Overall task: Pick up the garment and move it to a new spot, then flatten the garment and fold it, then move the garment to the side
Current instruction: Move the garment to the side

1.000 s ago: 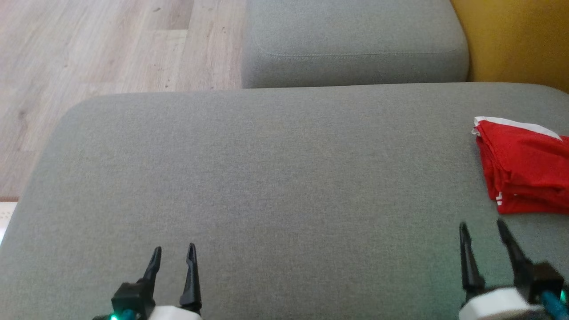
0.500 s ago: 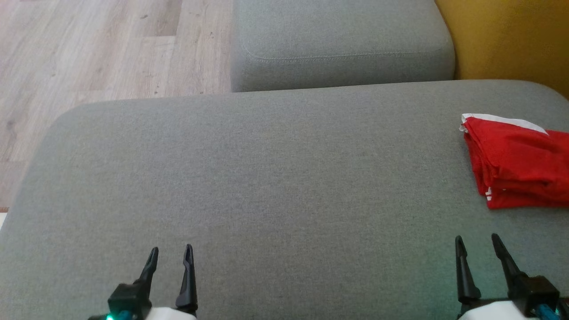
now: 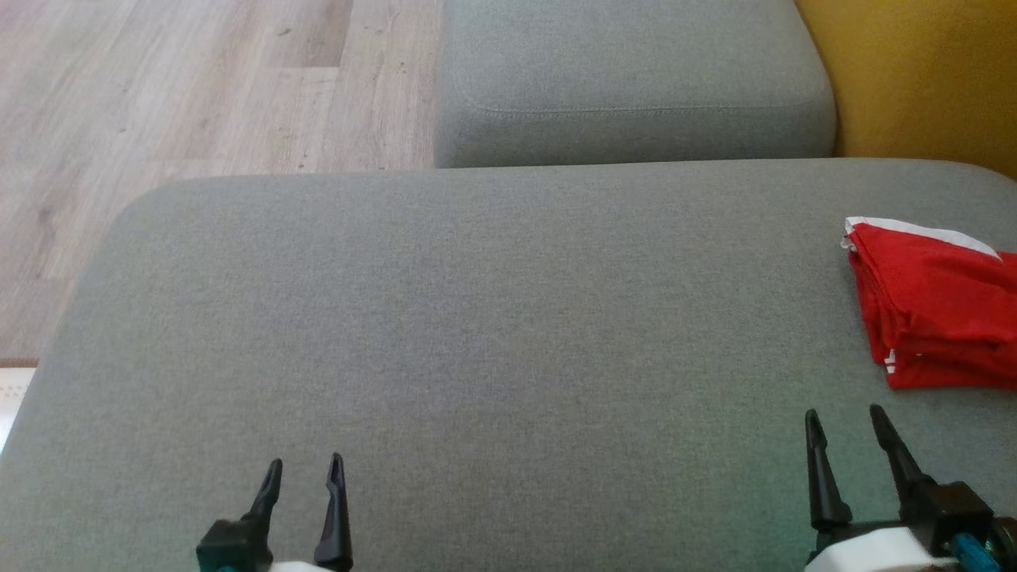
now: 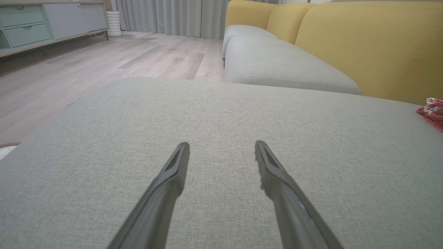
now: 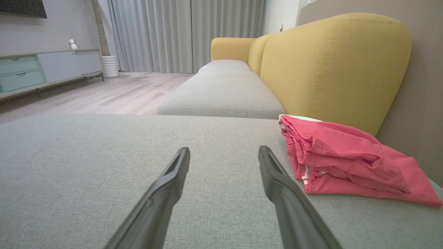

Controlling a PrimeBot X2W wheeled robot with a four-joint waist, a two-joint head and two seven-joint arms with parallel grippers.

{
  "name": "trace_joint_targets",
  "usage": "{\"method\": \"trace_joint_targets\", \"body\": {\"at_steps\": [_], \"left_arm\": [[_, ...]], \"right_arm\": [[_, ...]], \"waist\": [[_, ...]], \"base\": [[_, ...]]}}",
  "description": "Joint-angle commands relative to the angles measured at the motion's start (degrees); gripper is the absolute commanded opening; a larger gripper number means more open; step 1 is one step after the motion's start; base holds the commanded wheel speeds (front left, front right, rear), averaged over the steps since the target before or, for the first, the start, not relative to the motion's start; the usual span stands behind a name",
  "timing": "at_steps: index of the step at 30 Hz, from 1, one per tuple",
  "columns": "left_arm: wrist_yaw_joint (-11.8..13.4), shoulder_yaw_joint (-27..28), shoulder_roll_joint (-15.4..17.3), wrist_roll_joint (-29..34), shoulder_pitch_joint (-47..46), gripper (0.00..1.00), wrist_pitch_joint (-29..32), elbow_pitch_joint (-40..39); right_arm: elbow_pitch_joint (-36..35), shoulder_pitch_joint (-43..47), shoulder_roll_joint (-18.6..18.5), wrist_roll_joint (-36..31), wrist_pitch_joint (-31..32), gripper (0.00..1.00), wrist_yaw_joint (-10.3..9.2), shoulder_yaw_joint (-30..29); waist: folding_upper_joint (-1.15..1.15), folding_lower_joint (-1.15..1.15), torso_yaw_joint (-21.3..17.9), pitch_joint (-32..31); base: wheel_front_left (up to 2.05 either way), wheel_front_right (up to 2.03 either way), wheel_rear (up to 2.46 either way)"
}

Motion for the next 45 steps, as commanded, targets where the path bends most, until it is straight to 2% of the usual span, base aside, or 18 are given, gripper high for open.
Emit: {"method": "trace_joint_targets", "body": {"at_steps": [1, 2, 3, 9, 45], "left_arm": [[0.4, 1.8, -0.4, 0.1, -1.9, 1.0, -0.5, -1.7], [0.7, 2.0, -0.4, 0.2, -1.8, 1.0, -0.5, -1.8], [0.5, 0.0, 0.0, 0.0, 0.0, 0.0, 0.0, 0.2], [0.2, 0.0, 0.0, -1.6, 0.6, 0.0, 0.6, 3.2], [-4.0, 3.9, 1.0, -25.8, -4.7, 0.0, 5.3, 3.5]], "right_arm": [[-1.8, -2.5, -0.5, 0.4, -0.8, 1.0, 0.39, 1.6], [-1.8, -2.5, -0.5, 0.4, -0.8, 1.0, 0.39, 1.7], [0.2, 0.0, 0.0, 0.0, 0.0, 0.0, 0.0, 0.3], [4.0, 0.6, 0.0, 1.6, 0.7, 0.0, 0.0, -0.1], [3.1, -3.7, -0.1, 27.7, 6.3, 0.0, 0.11, -0.5]], "waist": [[0.0, 0.0, 0.0, -0.1], [0.0, 0.0, 0.0, -0.2], [0.0, 0.0, 0.0, -0.2], [0.0, 0.0, -0.1, -0.1], [0.0, 0.0, -1.2, 1.3]], "base": [[0.0, 0.0, 0.0], [0.0, 0.0, 0.0], [0.0, 0.0, 0.0], [0.0, 0.0, 0.0], [0.0, 0.0, 0.0]]}}
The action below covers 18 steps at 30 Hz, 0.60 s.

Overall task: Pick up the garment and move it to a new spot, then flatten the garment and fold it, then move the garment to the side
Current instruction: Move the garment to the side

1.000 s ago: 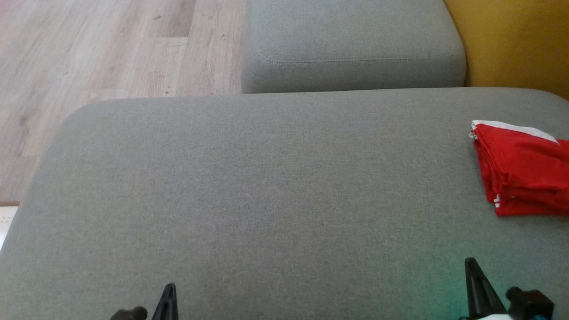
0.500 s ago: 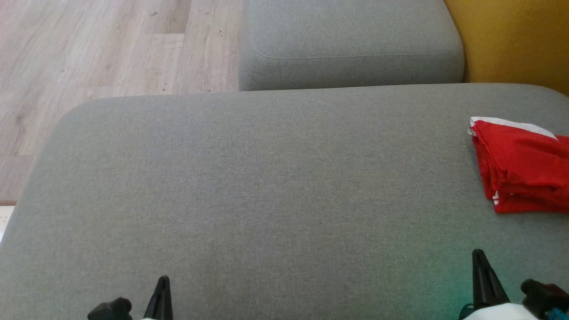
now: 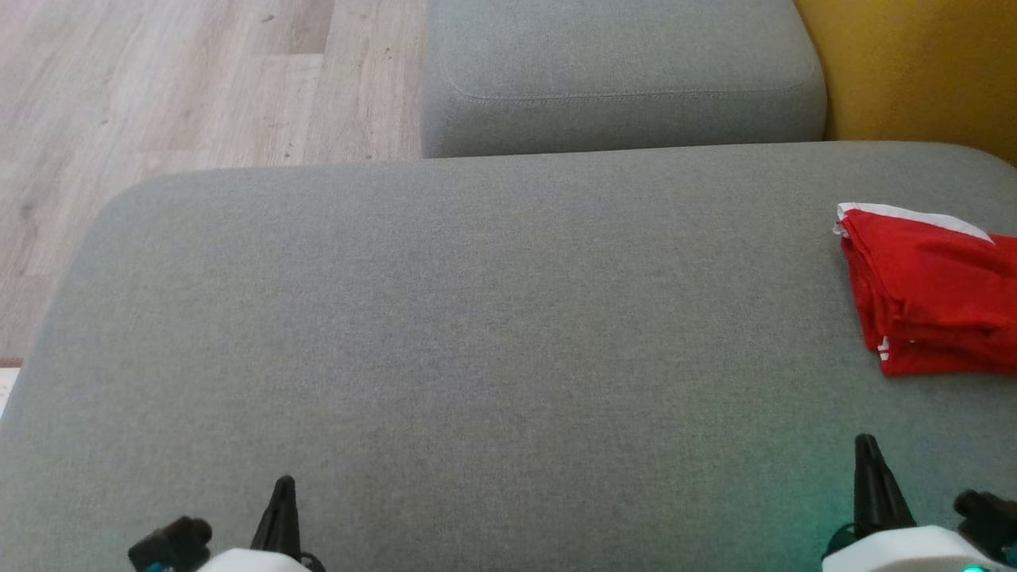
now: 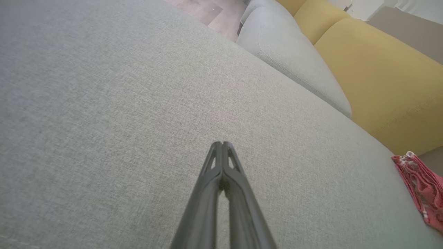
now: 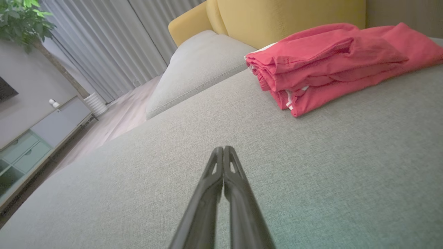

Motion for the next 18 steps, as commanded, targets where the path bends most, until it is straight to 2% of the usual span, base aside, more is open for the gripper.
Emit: {"method": "trace_joint_targets", "body": {"at_steps": [1, 18], "left_arm": [[-0.6, 1.3, 0.8, -1.2, -2.9, 0.0, 0.2, -1.7], [-2.6, 3.5, 1.0, -12.6, -5.3, 0.0, 2.7, -1.8]], "right_arm": [[-2.0, -3.1, -0.2, 1.4, 0.2, 0.0, 0.12, -0.1], [-2.3, -5.3, -0.3, 14.0, 3.0, 0.0, 0.18, -0.4]], "waist": [[0.0, 0.0, 0.0, 0.0], [0.0, 0.0, -0.6, 0.7]], "base": [[0.0, 0.0, 0.0], [0.0, 0.0, 0.0]]}}
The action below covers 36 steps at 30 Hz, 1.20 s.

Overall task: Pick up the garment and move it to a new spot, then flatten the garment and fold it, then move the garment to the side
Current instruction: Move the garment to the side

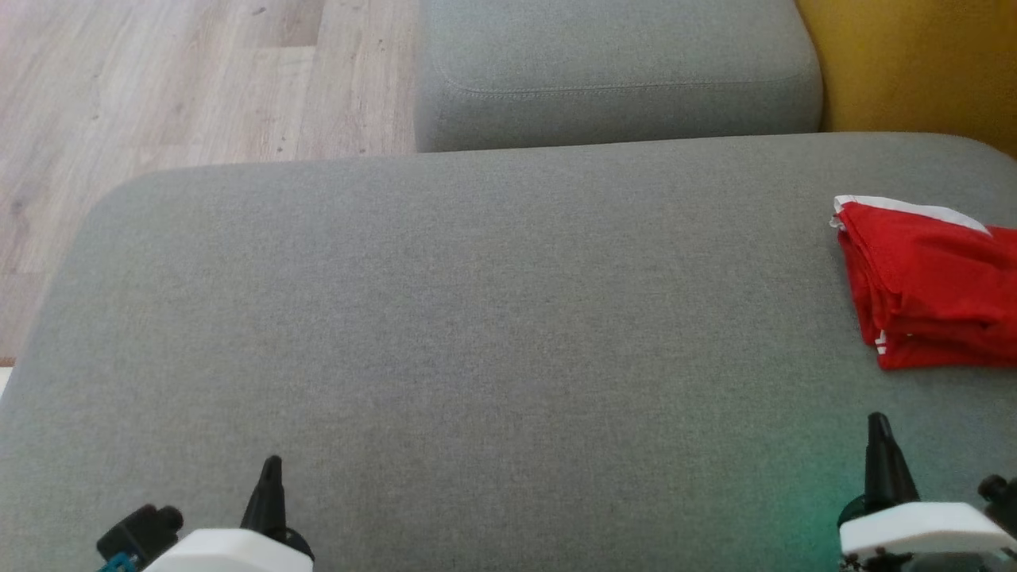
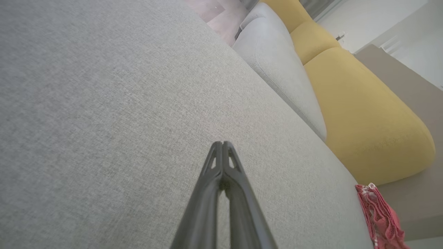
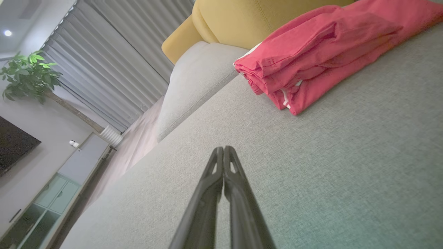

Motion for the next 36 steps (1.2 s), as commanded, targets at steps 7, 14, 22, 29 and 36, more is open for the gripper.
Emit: {"method": "trace_joint_targets", "body": {"at_steps": [7, 14, 22, 29, 36], "left_arm": [[-1.2, 2.4, 0.9, -6.0, -4.2, 0.0, 1.3, -1.8], [-2.0, 3.4, 0.9, -10.6, -5.2, 0.0, 2.4, -1.8], [-2.9, 4.5, 0.9, -15.9, -6.4, 0.0, 3.7, -1.8], [-3.8, 5.6, 0.9, -20.5, -7.4, 0.0, 4.8, -1.8], [-4.6, 6.6, 0.9, -25.1, -8.5, 0.0, 6.0, -1.8]], "right_arm": [[-2.2, -3.8, -0.3, 6.8, 1.5, 0.0, 0.2, 0.1], [-2.3, -4.7, -0.3, 12.0, 2.6, 0.0, 0.22, 0.0], [-2.5, -5.7, -0.4, 17.9, 3.9, 0.0, 0.25, -0.2], [-2.6, -6.6, -0.4, 23.1, 5.1, 0.0, 0.27, -0.3], [-2.7, -7.5, -0.4, 28.3, 6.2, 0.0, 0.29, -0.5]], "waist": [[0.0, 0.0, -0.2, 0.3], [0.0, 0.0, -0.5, 0.6], [0.0, 0.0, -0.7, 0.9], [0.0, 0.0, -0.9, 1.2], [0.0, 0.0, -1.2, 1.5]], "base": [[0.0, 0.0, 0.0], [0.0, 0.0, 0.0], [0.0, 0.0, 0.0], [0.0, 0.0, 0.0], [0.0, 0.0, 0.0]]}}
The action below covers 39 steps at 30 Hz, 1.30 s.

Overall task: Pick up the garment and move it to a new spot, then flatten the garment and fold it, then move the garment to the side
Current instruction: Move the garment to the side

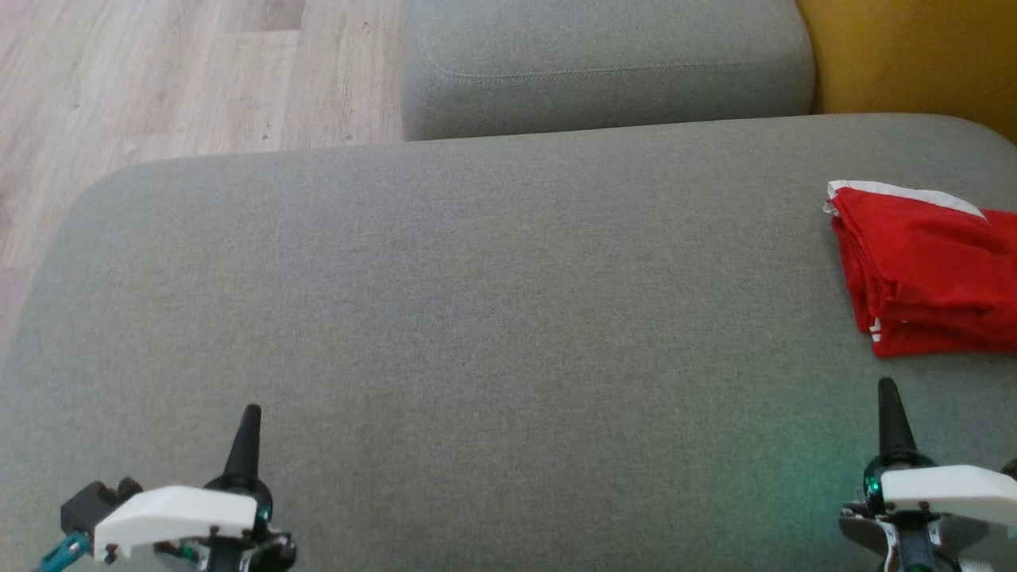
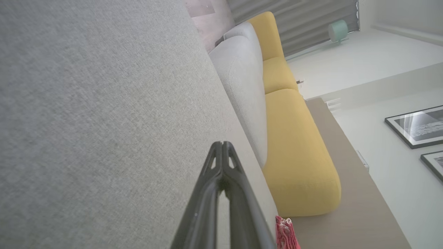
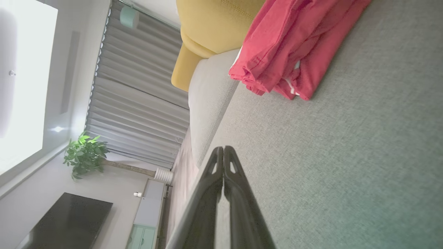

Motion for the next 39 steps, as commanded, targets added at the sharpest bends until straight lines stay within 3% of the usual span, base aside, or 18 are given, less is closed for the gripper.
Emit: {"method": "trace_joint_targets", "body": {"at_steps": [1, 32, 39], "left_arm": [[-0.6, 2.2, 0.9, -1.6, -3.5, 0.0, 0.4, -1.8], [-4.2, 7.0, 0.7, -21.8, -8.1, 0.0, 5.7, -1.8], [-4.4, 7.4, 0.6, -22.8, -8.4, 0.0, 6.1, -1.8]], "right_arm": [[-2.2, -3.2, -0.4, 1.8, 0.5, 0.0, 0.3, 0.5], [-2.7, -7.2, -0.5, 24.8, 5.6, 0.0, 0.4, -0.1], [-2.7, -7.4, -0.6, 26.0, 5.9, 0.0, 0.41, -0.1]], "waist": [[0.0, 0.0, 0.0, 0.0], [0.0, 0.0, -1.0, 1.3], [0.0, 0.0, -1.1, 1.4]], "base": [[0.0, 0.0, 0.0], [0.0, 0.0, 0.0], [0.0, 0.0, 0.0]]}}
